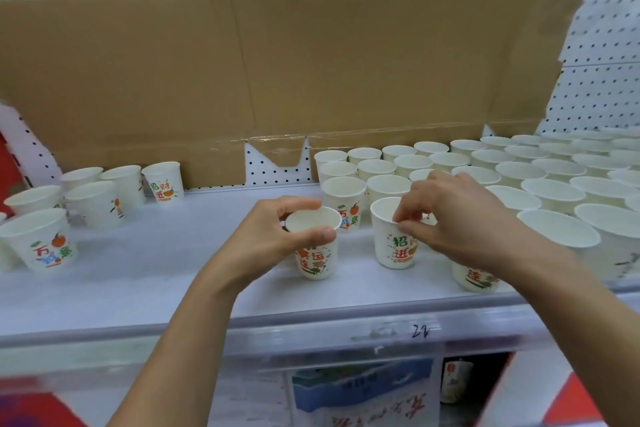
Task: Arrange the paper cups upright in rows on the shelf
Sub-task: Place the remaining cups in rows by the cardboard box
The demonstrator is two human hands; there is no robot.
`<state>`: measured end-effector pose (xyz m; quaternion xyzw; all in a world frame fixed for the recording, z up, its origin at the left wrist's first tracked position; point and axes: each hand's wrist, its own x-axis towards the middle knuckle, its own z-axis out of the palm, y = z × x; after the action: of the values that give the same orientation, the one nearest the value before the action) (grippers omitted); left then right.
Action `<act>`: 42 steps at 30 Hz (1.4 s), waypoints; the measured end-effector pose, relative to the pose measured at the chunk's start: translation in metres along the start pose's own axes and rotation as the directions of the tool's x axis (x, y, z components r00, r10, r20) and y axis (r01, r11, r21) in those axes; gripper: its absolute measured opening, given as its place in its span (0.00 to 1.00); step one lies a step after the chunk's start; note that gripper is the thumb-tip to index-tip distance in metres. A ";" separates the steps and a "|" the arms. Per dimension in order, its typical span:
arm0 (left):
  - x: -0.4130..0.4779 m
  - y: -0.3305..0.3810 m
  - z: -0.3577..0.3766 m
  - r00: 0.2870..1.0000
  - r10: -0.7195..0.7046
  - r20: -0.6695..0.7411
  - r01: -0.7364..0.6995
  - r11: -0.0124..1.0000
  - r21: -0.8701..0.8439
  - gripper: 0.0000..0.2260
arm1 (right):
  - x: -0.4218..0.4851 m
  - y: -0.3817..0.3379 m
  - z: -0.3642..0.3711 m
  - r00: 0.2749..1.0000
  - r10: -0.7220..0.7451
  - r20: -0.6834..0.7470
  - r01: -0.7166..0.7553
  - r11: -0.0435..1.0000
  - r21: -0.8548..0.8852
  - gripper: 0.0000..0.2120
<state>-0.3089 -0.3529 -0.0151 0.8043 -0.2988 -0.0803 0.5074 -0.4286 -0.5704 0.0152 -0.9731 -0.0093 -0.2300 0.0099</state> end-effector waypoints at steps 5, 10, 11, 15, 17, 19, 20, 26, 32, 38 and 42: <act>0.012 0.004 0.028 0.992 0.053 -0.112 -0.048 0.998 0.045 0.34 | 0.002 0.002 0.003 1.000 0.001 -0.002 -0.001 1.000 -0.030 0.07; 0.019 0.007 0.046 0.974 0.089 -0.210 -0.070 0.993 0.094 0.34 | 0.003 0.005 0.005 1.000 -0.003 -0.009 0.003 0.999 -0.038 0.08; 0.020 0.007 0.048 0.969 0.096 -0.226 -0.075 0.992 0.099 0.35 | 0.003 0.006 0.005 1.000 -0.004 -0.011 0.003 0.999 -0.038 0.08; 0.022 0.008 0.055 0.955 0.114 -0.274 -0.086 0.990 0.113 0.35 | 0.002 0.008 0.006 1.000 0.008 -0.015 -0.009 0.999 -0.043 0.08; 0.022 0.009 0.057 0.950 0.117 -0.289 -0.088 0.990 0.113 0.35 | 0.002 0.009 0.007 1.000 0.017 -0.020 -0.018 0.998 -0.054 0.09; 0.023 0.010 0.059 0.948 0.119 -0.296 -0.086 0.989 0.123 0.35 | 0.002 0.010 0.007 1.000 0.025 -0.017 -0.026 0.998 -0.060 0.09; 0.023 0.010 0.060 0.947 0.122 -0.299 -0.087 0.988 0.128 0.35 | 0.001 0.011 0.007 1.000 0.028 -0.013 -0.028 0.998 -0.062 0.09; 0.024 0.012 0.064 0.940 0.143 -0.310 -0.103 0.985 0.142 0.34 | 0.000 0.010 0.009 0.999 0.045 -0.013 -0.045 0.997 -0.061 0.10; 0.022 0.013 0.062 0.939 0.141 -0.314 -0.101 0.985 0.140 0.35 | -0.002 0.004 0.009 0.997 0.050 -0.054 -0.055 0.994 -0.094 0.15; -0.001 -0.009 0.017 0.878 0.207 -0.431 -0.163 0.977 0.138 0.27 | 0.024 -0.062 0.017 0.972 -0.096 -0.213 0.144 0.964 0.222 0.20; -0.032 -0.054 -0.056 0.772 0.231 -0.592 -0.117 0.967 0.225 0.19 | 0.063 -0.129 0.049 0.972 -0.204 -0.114 0.233 0.824 0.516 0.23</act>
<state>-0.2888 -0.2759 -0.0410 0.7967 -0.1971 0.2592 0.5091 -0.3531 -0.4398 0.0020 -0.9190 -0.1829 -0.2443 0.2497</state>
